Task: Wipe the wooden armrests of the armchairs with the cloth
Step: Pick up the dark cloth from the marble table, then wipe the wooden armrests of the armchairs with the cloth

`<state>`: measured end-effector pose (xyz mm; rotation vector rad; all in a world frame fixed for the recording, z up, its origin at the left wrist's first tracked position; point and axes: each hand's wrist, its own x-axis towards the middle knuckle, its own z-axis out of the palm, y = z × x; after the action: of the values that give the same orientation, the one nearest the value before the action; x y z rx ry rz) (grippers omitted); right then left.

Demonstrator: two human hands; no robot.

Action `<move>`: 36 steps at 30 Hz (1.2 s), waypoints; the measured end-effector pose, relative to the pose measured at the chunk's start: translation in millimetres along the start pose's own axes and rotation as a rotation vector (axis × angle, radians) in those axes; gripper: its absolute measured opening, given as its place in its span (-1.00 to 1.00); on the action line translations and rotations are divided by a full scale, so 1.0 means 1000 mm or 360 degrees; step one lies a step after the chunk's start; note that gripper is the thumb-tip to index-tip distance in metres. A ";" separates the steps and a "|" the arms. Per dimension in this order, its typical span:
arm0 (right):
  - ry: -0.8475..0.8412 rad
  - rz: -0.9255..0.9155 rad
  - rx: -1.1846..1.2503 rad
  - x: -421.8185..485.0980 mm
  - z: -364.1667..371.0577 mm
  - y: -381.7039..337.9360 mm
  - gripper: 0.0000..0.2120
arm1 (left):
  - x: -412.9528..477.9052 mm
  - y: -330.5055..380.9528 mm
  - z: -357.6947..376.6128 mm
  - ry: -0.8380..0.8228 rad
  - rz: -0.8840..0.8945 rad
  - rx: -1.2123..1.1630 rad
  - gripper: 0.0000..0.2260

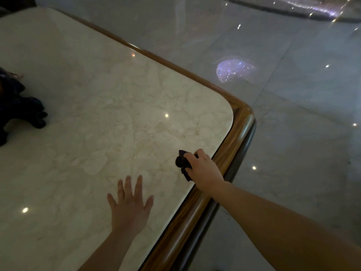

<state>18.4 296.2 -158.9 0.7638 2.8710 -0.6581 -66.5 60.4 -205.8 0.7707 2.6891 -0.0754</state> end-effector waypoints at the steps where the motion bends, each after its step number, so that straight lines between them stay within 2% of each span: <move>1: 0.0028 0.0016 0.0020 -0.005 -0.015 -0.002 -0.75 | -0.003 0.003 -0.013 0.0026 0.0028 -0.0023 -0.33; 15: 0.0522 0.0228 0.0249 -0.119 -0.220 -0.049 -0.65 | -0.071 0.069 -0.210 0.0460 0.0543 -0.0082 -0.30; 23: 0.0827 0.0401 0.0329 -0.208 -0.306 -0.066 -0.59 | -0.119 0.111 -0.295 0.0558 0.0850 -0.0001 -0.32; 30: 0.1042 0.0615 0.0281 -0.303 -0.364 -0.058 -0.57 | -0.186 0.182 -0.354 0.0634 0.1219 0.0013 -0.30; 36: 0.1176 0.0838 0.0218 -0.407 -0.384 -0.028 -0.61 | -0.261 0.245 -0.364 0.0732 0.1532 0.0101 -0.35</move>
<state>364.3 256.5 280.4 2.0566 2.9638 -0.5823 156.5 189.6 235.2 2.2130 2.3702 0.2812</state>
